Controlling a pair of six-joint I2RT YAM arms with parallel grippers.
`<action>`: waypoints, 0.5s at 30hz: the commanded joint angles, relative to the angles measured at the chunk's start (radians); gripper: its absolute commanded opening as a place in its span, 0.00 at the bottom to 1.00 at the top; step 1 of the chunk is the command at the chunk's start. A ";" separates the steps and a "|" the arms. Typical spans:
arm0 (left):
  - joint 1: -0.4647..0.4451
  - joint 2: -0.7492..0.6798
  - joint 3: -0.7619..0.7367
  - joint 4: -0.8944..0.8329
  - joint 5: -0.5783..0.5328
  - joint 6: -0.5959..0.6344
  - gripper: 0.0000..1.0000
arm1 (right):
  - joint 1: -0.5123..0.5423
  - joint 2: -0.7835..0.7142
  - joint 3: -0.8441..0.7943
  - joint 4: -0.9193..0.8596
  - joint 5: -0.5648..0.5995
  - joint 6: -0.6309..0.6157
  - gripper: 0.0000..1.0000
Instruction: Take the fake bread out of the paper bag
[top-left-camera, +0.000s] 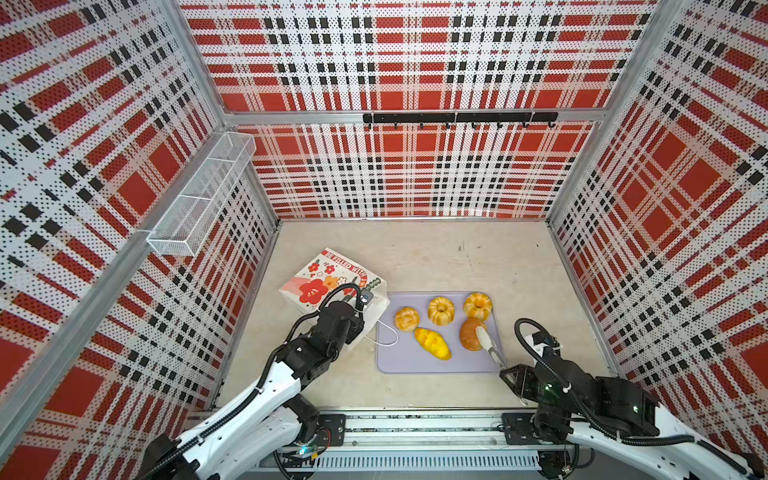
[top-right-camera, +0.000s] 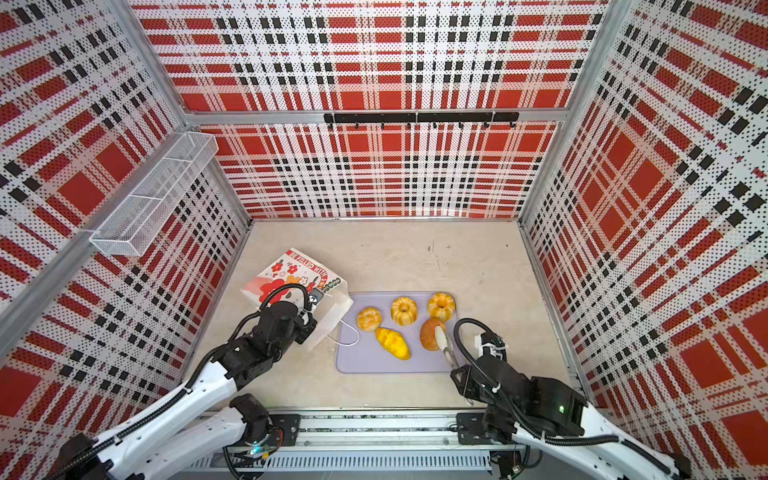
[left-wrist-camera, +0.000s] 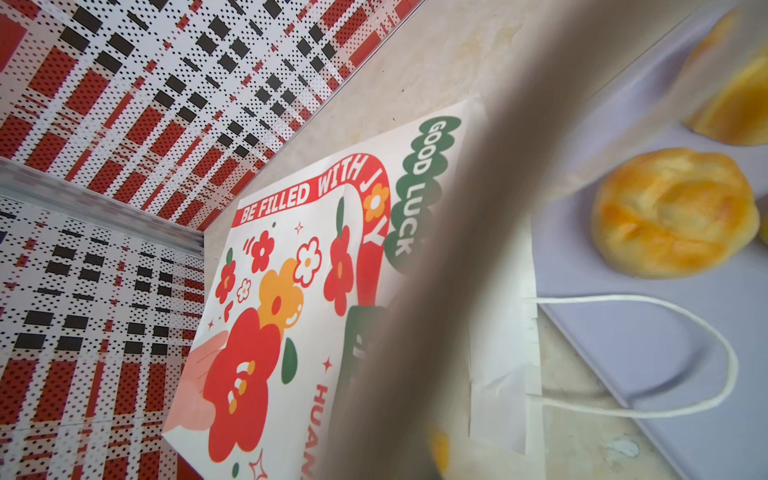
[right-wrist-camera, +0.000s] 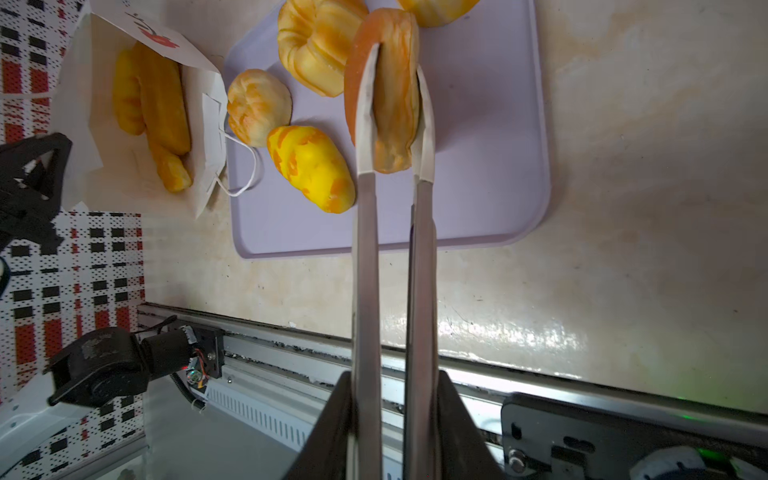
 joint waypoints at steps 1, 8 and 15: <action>-0.009 -0.013 -0.005 0.003 -0.009 -0.003 0.00 | -0.001 0.042 0.054 -0.028 0.043 0.009 0.38; -0.012 -0.014 -0.008 0.007 -0.013 -0.003 0.00 | -0.001 0.160 0.160 -0.103 0.112 -0.027 0.45; -0.011 -0.013 -0.008 0.007 -0.028 0.006 0.00 | -0.002 0.241 0.227 -0.117 0.156 -0.064 0.46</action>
